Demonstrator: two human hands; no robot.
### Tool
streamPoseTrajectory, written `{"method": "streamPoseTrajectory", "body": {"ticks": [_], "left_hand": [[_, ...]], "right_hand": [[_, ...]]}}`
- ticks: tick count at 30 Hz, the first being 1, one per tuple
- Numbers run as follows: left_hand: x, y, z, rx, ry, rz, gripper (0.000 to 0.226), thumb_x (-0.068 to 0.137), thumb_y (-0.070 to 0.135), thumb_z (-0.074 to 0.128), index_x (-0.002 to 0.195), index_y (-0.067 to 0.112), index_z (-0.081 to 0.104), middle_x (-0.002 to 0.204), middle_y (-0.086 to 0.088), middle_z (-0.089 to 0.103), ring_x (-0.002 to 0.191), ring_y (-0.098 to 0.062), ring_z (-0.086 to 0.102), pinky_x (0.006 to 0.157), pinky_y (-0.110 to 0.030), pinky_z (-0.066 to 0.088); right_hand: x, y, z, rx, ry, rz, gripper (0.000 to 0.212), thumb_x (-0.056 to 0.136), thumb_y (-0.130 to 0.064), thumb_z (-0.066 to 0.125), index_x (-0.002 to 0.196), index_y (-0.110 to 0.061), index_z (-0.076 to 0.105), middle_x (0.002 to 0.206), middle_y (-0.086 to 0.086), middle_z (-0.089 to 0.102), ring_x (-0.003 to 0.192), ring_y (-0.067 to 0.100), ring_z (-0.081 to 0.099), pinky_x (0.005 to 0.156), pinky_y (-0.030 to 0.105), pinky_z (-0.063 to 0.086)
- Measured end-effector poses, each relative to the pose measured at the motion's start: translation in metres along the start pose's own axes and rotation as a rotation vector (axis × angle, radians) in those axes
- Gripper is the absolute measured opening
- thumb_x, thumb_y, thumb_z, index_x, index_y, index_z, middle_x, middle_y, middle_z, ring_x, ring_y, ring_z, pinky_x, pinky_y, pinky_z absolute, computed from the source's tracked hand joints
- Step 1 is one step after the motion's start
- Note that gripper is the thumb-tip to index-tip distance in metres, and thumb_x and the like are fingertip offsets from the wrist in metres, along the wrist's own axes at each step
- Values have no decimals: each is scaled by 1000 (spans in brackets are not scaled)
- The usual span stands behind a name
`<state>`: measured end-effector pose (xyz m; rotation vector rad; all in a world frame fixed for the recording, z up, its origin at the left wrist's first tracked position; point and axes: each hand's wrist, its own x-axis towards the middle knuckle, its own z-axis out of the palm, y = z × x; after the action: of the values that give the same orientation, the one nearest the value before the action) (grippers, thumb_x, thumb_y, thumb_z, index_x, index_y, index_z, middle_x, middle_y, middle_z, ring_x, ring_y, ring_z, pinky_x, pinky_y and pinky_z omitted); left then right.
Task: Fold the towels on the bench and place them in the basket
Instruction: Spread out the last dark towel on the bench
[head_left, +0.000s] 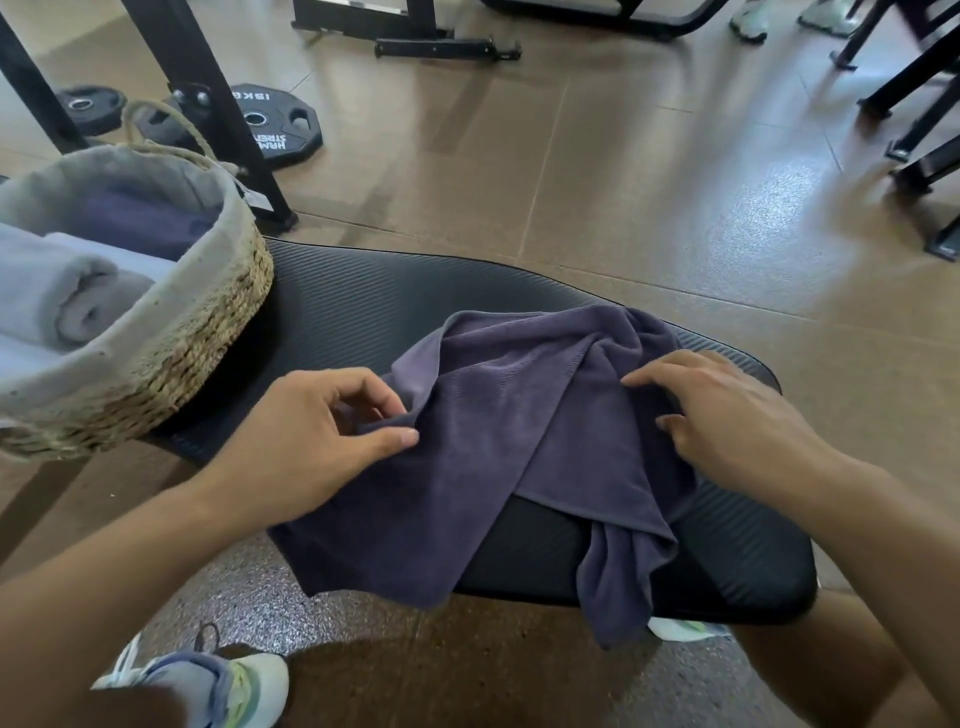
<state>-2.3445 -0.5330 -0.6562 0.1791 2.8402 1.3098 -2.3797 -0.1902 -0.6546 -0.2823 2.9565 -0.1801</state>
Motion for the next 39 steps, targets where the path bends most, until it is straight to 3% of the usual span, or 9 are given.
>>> {"method": "streamPoseTrajectory", "body": {"ticks": [4,9,14,21,24,27,30,33,39], "left_hand": [[-3,-9,-4,47,-191,52,16,69,35,91,76,36,77,85,11,71,78,-10,68,74,-27,51],[-6,-17,-4,305,-274,125,42,59,69,69,90,42,66,97,25,62,92,-5,58,79,-26,49],[-6,-18,-4,354,-264,120,24,68,49,84,77,42,64,98,28,60,93,-2,55,79,-26,46],[-9,-18,4,415,-233,131,30,70,71,58,77,42,64,88,26,61,89,1,53,79,-33,50],[-10,-10,6,234,-118,60,15,81,44,77,77,35,65,85,24,67,80,1,63,75,-28,52],[-12,9,16,-21,41,-25,16,83,23,79,75,26,66,73,14,72,69,-2,68,66,-11,47],[-21,30,34,-249,147,-93,13,83,18,79,78,20,67,73,5,74,67,-6,70,65,-12,48],[-31,44,50,-432,73,-134,10,83,19,79,81,18,69,76,-1,75,72,-17,73,70,-26,56],[-37,55,56,-692,-97,-173,3,85,16,72,88,16,74,83,-5,79,77,-11,75,70,-19,56]], "right_hand": [[5,10,-4,1,-12,154,38,96,-28,60,133,-38,58,134,-7,58,131,21,47,102,40,46],[4,22,-8,21,-103,143,47,88,-8,54,123,-37,65,126,-5,67,122,23,58,97,39,50],[6,24,-10,25,-61,174,37,82,-8,59,97,-41,62,105,-8,71,108,25,63,87,38,53],[4,10,-28,197,147,-44,26,82,-16,75,79,-41,72,78,-23,68,80,9,63,77,29,45],[-8,-11,-36,408,178,-216,21,82,-17,75,86,-38,76,88,-20,73,86,-2,65,79,14,44],[-19,-32,-34,560,100,-331,22,85,-16,75,90,-37,78,89,-13,73,83,9,69,79,20,49],[-31,-56,-29,710,1,-400,20,87,-17,76,91,-37,78,87,-13,71,78,12,69,73,18,49],[-41,-71,-20,746,0,-399,18,86,-24,78,91,-40,77,80,-20,70,70,7,66,65,12,45],[-41,-78,-10,773,110,-285,12,78,-27,86,82,-35,78,63,-22,67,56,4,62,56,8,43]]}}
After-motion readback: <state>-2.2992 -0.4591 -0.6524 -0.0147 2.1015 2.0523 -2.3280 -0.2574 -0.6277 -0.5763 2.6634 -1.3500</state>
